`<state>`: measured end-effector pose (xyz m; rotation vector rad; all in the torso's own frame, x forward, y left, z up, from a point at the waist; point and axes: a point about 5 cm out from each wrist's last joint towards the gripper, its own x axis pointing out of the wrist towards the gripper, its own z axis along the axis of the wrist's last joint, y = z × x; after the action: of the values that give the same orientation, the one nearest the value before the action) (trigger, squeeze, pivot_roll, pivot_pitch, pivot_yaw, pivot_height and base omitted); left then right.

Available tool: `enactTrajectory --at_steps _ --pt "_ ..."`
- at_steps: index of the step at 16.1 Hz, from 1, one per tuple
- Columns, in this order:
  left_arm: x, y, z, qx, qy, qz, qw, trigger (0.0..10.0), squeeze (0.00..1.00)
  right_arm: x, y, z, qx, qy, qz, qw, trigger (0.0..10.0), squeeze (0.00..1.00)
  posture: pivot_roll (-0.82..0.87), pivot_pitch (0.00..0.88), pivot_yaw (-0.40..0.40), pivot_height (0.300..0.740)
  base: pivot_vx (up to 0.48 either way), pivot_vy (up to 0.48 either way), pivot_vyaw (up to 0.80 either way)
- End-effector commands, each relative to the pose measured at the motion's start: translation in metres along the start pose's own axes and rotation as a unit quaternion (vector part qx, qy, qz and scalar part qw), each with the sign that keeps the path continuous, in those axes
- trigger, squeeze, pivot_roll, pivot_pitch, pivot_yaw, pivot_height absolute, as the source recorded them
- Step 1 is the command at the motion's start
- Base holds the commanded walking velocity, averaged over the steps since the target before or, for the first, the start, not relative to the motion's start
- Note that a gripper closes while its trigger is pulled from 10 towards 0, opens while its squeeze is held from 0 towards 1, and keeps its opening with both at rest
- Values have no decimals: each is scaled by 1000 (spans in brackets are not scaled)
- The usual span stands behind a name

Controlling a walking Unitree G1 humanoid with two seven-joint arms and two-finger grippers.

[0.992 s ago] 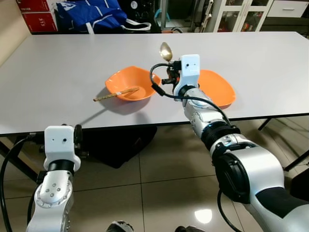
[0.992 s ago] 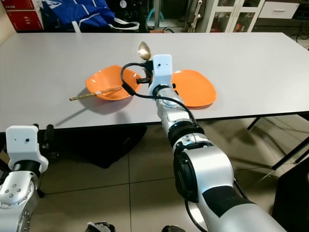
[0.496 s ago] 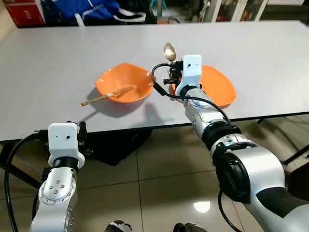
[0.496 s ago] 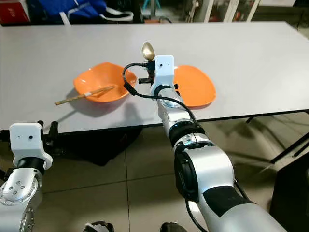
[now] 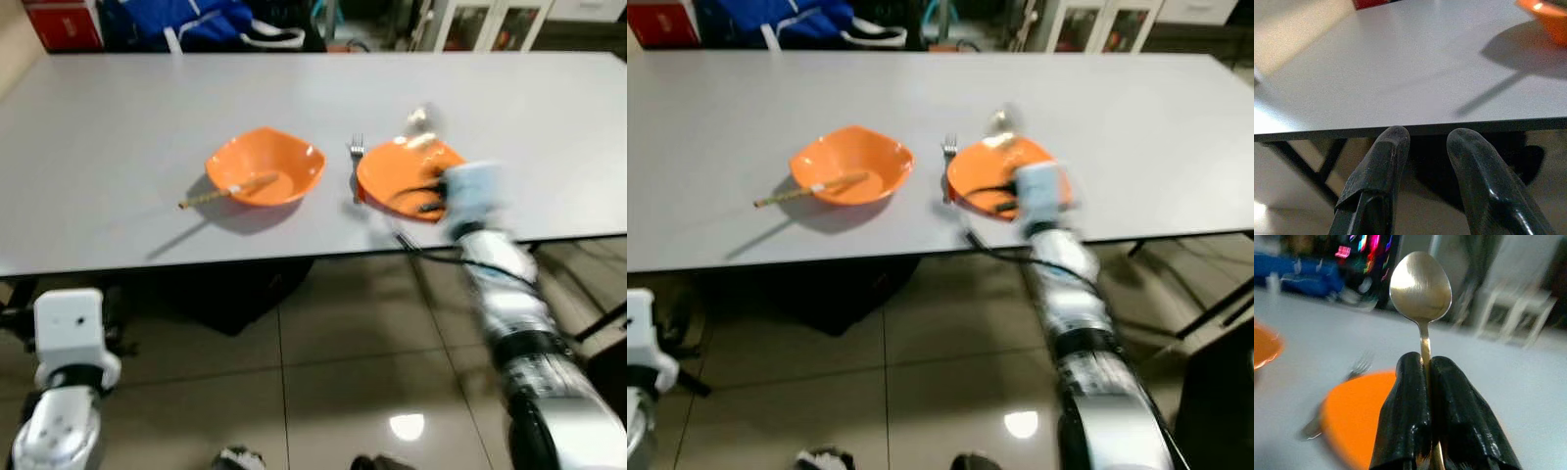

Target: Setting the table

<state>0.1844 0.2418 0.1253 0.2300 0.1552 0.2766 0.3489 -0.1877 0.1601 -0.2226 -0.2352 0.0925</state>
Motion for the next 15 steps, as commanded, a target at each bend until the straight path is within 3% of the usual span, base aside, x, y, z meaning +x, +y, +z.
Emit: enactTrajectory --at_steps 1,3,4,6,8,11,15 --pt "-2 -5 -2 -3 6 -17 1000 10000 0 -9 -8 4 -30 -9 -9 999 10000 0 19 64 -33 740 0 0 0" --pt "-5 -6 -4 -16 6 -23 1000 10000 0 -65 -16 -45 -52 81 -34 995 10000 0 7 58 -24 740 0 0 0" --pt "-6 -5 -4 -24 6 -24 999 10000 0 -76 -15 -53 -45 100 -43 993 10000 0 3 54 -22 740 0 0 0" --pt "-5 -6 3 -39 -16 -38 998 10000 0 -96 8 -56 10 136 -41 990 10000 0 0 41 -10 740 0 0 0" --pt "-7 -10 6 -36 -27 -42 998 10000 0 -98 20 -53 26 146 -22 989 10000 0 4 34 -13 740 0 0 0" --pt "-5 12 30 -29 -68 -12 997 10000 0 -73 13 -22 21 90 -19 996 10000 0 18 24 -22 740 0 0 0" --pt "-5 9 31 -23 -61 -16 998 10000 0 -69 16 -17 24 97 -16 995 10000 0 24 24 -18 740 0 0 0"
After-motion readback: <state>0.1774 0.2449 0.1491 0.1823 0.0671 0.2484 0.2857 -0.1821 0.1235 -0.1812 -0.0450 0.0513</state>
